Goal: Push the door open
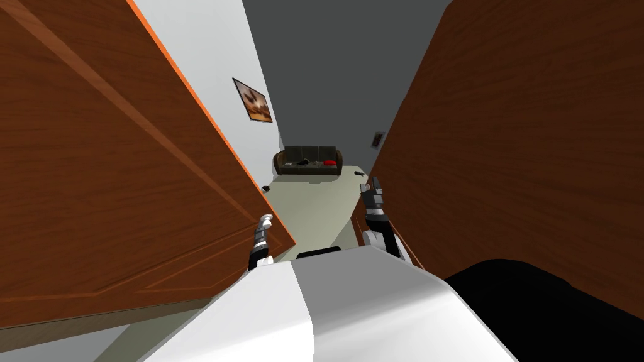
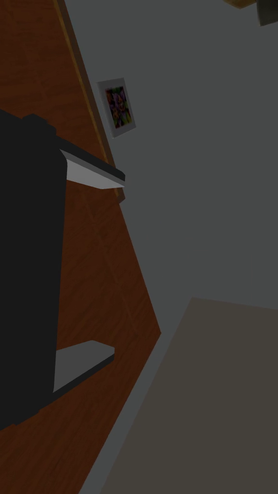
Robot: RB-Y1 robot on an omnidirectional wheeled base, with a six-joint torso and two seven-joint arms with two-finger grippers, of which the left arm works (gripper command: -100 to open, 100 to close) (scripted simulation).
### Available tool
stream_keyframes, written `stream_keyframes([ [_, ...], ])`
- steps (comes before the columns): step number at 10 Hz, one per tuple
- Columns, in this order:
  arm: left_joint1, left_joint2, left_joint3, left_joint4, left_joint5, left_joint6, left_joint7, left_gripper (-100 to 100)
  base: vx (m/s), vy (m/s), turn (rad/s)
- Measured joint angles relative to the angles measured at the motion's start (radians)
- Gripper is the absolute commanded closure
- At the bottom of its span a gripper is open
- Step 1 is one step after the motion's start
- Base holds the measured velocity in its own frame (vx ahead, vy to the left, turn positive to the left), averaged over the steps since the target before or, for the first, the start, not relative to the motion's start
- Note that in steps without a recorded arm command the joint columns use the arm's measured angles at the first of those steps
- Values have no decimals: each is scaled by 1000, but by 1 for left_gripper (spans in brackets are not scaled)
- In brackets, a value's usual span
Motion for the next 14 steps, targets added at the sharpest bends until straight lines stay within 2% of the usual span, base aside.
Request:
stream_keyframes([
  [4,-12,-20,16,8,11,1,106,100,32,21,5],
  [7,-9,-35,28,-3,20,8,183,100,35,23,8],
  [10,-26,-50,40,16,29,3,264,100,36,22,4],
  [11,-17,-55,43,-3,31,13,286,100,39,17,13],
  [13,-34,-60,50,22,35,4,337,100,15,11,-4],
  [14,-23,-62,51,-1,36,14,343,100,21,14,12],
])
